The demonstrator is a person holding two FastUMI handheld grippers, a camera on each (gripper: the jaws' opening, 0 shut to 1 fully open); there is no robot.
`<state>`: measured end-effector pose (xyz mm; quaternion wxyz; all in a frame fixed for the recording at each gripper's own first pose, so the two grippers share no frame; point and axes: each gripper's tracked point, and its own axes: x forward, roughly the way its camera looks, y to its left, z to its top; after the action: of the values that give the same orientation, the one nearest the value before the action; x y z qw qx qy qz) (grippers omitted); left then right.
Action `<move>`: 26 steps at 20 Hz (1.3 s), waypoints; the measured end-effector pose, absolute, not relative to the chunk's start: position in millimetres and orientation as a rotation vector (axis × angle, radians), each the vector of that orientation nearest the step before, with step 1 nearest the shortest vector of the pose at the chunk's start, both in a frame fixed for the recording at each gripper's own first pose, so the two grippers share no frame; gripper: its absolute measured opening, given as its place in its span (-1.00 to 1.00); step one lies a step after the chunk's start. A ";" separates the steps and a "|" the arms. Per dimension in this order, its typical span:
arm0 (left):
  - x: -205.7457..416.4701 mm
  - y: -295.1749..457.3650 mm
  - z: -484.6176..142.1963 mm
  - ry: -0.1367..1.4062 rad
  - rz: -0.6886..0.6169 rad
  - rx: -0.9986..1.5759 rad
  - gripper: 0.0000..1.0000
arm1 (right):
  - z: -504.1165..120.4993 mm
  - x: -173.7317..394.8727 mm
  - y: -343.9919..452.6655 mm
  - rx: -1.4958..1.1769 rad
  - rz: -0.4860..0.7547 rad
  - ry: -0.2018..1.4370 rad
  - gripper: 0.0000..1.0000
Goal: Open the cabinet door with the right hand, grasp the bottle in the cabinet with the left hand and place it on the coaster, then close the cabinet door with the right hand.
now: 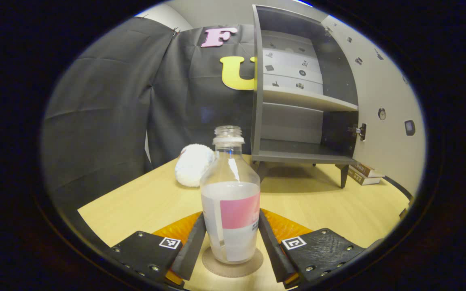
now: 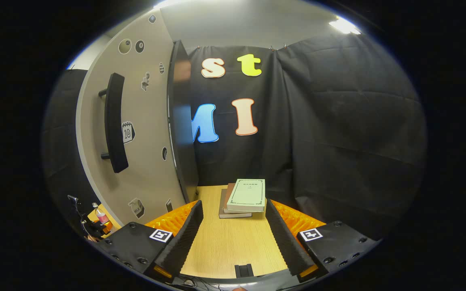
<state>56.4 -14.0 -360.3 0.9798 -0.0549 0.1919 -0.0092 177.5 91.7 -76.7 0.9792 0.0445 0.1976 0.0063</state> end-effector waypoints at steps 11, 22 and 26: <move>39.5 -22.7 -343.9 0.358 -0.025 -0.097 0.59 | -76.8 185.8 109.7 0.081 0.053 0.396 0.97; 30.3 0.2 -195.1 0.213 0.016 -0.017 0.63 | -27.2 203.5 124.4 0.173 0.161 0.274 0.96; 19.6 13.3 -127.5 0.151 0.040 -0.011 0.62 | -0.8 221.4 136.6 0.224 0.232 0.228 0.87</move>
<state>19.6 13.3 -127.5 0.9969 -0.0055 0.0756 0.0202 221.4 136.6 -0.8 0.9805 0.1115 0.1134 0.1155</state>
